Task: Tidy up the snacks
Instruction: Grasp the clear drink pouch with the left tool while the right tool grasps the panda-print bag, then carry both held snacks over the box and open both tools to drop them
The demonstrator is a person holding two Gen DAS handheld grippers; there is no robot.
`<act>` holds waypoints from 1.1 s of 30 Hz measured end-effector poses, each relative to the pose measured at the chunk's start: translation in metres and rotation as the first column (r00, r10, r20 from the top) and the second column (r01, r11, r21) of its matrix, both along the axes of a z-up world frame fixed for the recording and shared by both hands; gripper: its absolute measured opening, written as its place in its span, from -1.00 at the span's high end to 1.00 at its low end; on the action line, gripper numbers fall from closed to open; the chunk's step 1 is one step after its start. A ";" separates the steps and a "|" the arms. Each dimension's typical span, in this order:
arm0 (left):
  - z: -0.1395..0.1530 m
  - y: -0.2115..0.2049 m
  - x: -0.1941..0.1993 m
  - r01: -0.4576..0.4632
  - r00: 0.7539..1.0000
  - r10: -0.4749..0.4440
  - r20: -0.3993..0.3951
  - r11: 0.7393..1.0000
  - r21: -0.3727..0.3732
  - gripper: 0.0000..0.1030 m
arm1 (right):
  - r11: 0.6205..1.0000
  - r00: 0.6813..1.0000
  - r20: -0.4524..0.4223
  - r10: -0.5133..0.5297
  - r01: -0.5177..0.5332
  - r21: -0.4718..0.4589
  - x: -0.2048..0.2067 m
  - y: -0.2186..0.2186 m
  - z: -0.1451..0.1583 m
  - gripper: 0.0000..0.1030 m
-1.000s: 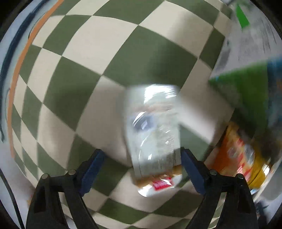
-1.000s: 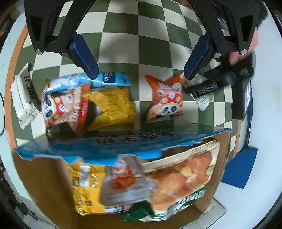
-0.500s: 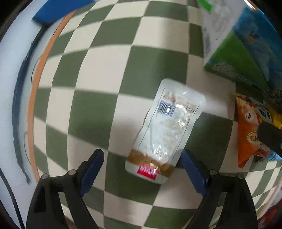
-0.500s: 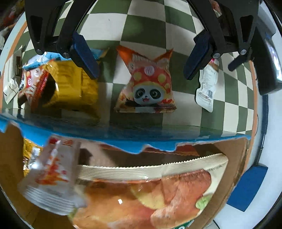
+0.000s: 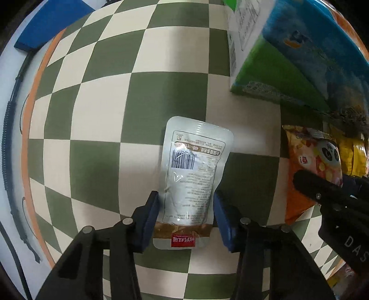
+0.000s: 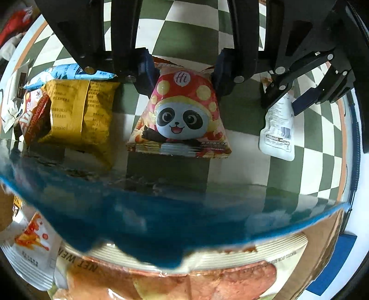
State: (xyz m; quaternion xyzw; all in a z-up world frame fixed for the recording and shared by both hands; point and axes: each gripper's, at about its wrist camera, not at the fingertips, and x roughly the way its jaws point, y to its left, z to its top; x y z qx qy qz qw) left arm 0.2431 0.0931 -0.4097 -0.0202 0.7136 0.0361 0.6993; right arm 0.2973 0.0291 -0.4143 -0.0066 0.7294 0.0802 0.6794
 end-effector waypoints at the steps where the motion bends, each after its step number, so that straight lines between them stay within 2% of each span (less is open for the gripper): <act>1: 0.001 -0.003 0.003 -0.002 1.000 0.002 -0.002 1.000 0.003 0.16 | 1.000 1.000 0.003 0.002 -0.002 0.001 -0.001 -0.001 0.001 0.17; 5: 0.006 -0.009 -0.004 -0.024 1.000 0.024 0.009 1.000 0.003 0.16 | 1.000 1.000 0.018 0.006 -0.006 0.022 -0.010 -0.008 0.008 0.18; 6: 0.006 0.006 -0.001 -0.029 0.999 0.029 0.014 1.000 0.000 0.16 | 1.000 1.000 0.019 0.008 -0.008 0.027 -0.007 -0.012 0.011 0.18; 12: 0.034 0.002 -0.036 -0.053 0.996 0.055 0.069 0.998 -0.027 0.16 | 0.997 0.999 0.031 0.018 -0.020 0.081 -0.020 -0.026 0.028 0.18; 17: 0.071 0.003 -0.053 -0.071 0.989 0.081 0.121 0.994 -0.085 0.16 | 0.989 0.998 0.059 0.030 -0.038 0.144 -0.038 -0.049 0.064 0.18; 21: 0.113 -0.010 -0.064 -0.046 0.981 0.069 0.183 0.991 -0.125 0.16 | 0.982 0.996 0.089 0.022 -0.038 0.183 -0.060 -0.068 0.107 0.19; 22: 0.125 -0.011 -0.062 -0.036 0.978 0.064 0.201 0.989 -0.140 0.16 | 0.980 0.995 0.097 0.012 -0.030 0.195 -0.062 -0.077 0.116 0.19; 23: 0.141 0.002 -0.037 -0.023 0.974 0.056 0.219 0.988 -0.151 0.16 | 0.979 0.995 0.104 0.002 -0.023 0.203 -0.065 -0.083 0.124 0.19; 25: 0.166 -0.013 -0.031 0.013 0.966 0.032 0.256 0.985 -0.170 0.16 | 0.976 0.992 0.126 -0.026 -0.003 0.219 -0.067 -0.097 0.144 0.19; 29: 0.199 -0.039 0.003 0.070 0.955 0.005 0.298 0.969 -0.239 0.16 | 0.963 0.979 0.169 -0.111 0.064 0.262 -0.061 -0.143 0.185 0.19; 33: 0.223 -0.075 0.049 0.145 0.945 -0.049 0.322 0.949 -0.281 0.15 | 0.956 0.957 0.225 -0.183 0.119 0.268 -0.036 -0.178 0.213 0.19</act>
